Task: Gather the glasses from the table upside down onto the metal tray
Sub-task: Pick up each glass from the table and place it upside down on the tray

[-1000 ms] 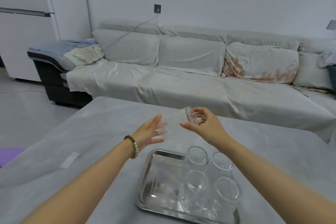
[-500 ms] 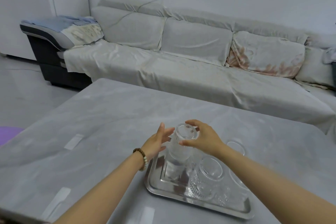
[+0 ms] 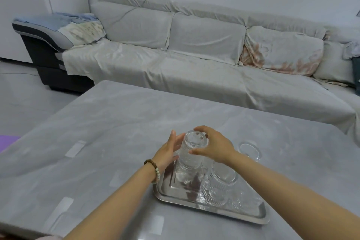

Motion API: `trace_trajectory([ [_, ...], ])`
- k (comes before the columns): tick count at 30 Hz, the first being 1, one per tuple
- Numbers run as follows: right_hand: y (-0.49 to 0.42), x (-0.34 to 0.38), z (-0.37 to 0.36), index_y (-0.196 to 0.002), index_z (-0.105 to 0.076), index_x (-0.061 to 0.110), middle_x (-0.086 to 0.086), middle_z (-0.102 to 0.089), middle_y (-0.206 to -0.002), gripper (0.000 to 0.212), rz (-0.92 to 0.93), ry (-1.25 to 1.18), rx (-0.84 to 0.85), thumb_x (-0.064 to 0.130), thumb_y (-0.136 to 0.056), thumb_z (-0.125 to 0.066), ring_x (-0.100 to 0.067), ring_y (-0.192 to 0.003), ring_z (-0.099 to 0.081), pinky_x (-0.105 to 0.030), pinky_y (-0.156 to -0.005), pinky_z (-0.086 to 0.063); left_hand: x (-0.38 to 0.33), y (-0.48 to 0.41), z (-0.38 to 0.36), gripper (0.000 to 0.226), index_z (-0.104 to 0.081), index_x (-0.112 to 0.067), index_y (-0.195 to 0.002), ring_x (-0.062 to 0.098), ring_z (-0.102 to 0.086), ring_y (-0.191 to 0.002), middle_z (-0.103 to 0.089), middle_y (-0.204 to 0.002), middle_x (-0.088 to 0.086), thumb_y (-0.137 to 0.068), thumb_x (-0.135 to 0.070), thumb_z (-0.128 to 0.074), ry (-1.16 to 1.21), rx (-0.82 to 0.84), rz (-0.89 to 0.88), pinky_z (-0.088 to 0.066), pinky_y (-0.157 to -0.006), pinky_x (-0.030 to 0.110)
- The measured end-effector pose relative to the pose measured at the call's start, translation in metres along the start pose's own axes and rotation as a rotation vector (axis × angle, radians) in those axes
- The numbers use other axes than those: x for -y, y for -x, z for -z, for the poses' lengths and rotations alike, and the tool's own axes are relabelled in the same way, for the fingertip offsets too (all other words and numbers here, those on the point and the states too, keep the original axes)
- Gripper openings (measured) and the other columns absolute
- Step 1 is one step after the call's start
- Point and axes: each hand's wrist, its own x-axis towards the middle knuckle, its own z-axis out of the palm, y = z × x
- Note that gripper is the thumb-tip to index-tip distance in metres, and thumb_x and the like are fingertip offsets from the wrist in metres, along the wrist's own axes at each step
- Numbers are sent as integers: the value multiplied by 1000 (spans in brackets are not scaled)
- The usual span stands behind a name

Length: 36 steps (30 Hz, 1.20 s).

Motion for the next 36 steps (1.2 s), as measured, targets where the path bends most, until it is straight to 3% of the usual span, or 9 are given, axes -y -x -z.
trace_trajectory([
  [4,0,2,1,-136,-45,24,5,-54,-137,79,26,28,39,45,-68,-80,-17,-121,-53,-31,-99,-41,-4,2,-1,68,-49,-43,-124,8,-42,-121,-48,-133,-12,-74,-75,-15,-30,4,-7,-33,-104,34],
  [7,6,1,13,-140,-40,25,5,-48,-143,81,33,-8,78,43,-71,-79,-16,-124,-51,-33,-103,-40,-10,1,0,70,-45,-27,-135,10,-44,-119,-46,-141,-5,-85,-66,-15,-74,-50,-20,-33,-103,34],
  [12,29,-19,69,-134,-46,31,10,-46,-142,65,60,-119,9,41,-77,-74,-9,-126,-47,-22,-100,-35,-43,0,-6,63,-46,-23,-134,14,-44,-125,-48,-139,-4,-88,-59,-22,-180,-113,-156,-36,-96,28],
  [17,75,-61,137,-131,-51,34,18,-45,-139,57,11,-115,-127,41,-79,-71,-2,-124,-46,-20,-103,-30,-85,-6,-57,37,-51,-32,-121,7,-48,-119,-54,-126,-9,-89,-47,-42,-272,-36,-384,-35,-87,3],
  [22,143,-122,181,-126,-55,34,18,-48,-133,46,-144,-172,-237,40,-82,-68,-4,-122,-48,-21,-102,-31,-91,-19,-144,53,-43,-29,-132,10,-49,-117,-51,-128,-10,-84,-39,-61,-367,148,-363,-41,-100,30],
  [25,188,-158,190,-124,-56,34,18,-51,-130,45,-245,-257,-287,41,-80,-68,-7,-125,-49,-24,-104,-33,-81,-24,-198,59,-42,-27,-135,10,-47,-119,-49,-134,-8,-81,-38,-65,-432,275,-355,-39,-100,28],
  [29,242,-199,176,-135,-44,37,18,-44,-138,73,-364,-295,-304,56,-68,-68,-1,-129,-41,-24,-107,-29,-55,-26,-259,68,-37,-27,-137,9,-46,-116,-44,-140,-6,-78,-38,-69,-521,422,-311,-38,-94,25],
  [33,274,-231,154,-142,-33,35,20,-36,-142,89,-430,-383,-353,53,-65,-73,0,-130,-35,-25,-109,-29,-22,-28,-303,76,-31,-26,-141,14,-45,-121,-40,-144,-4,-77,-39,-69,-549,493,-228,-37,-94,26],
  [36,280,-248,140,-140,-35,31,18,-42,-139,81,-448,-447,-348,40,-71,-78,-5,-129,-42,-24,-103,-34,-3,-31,-324,77,-30,-24,-141,17,-47,-121,-41,-144,-3,-76,-37,-71,-524,481,-193,-38,-93,27],
])
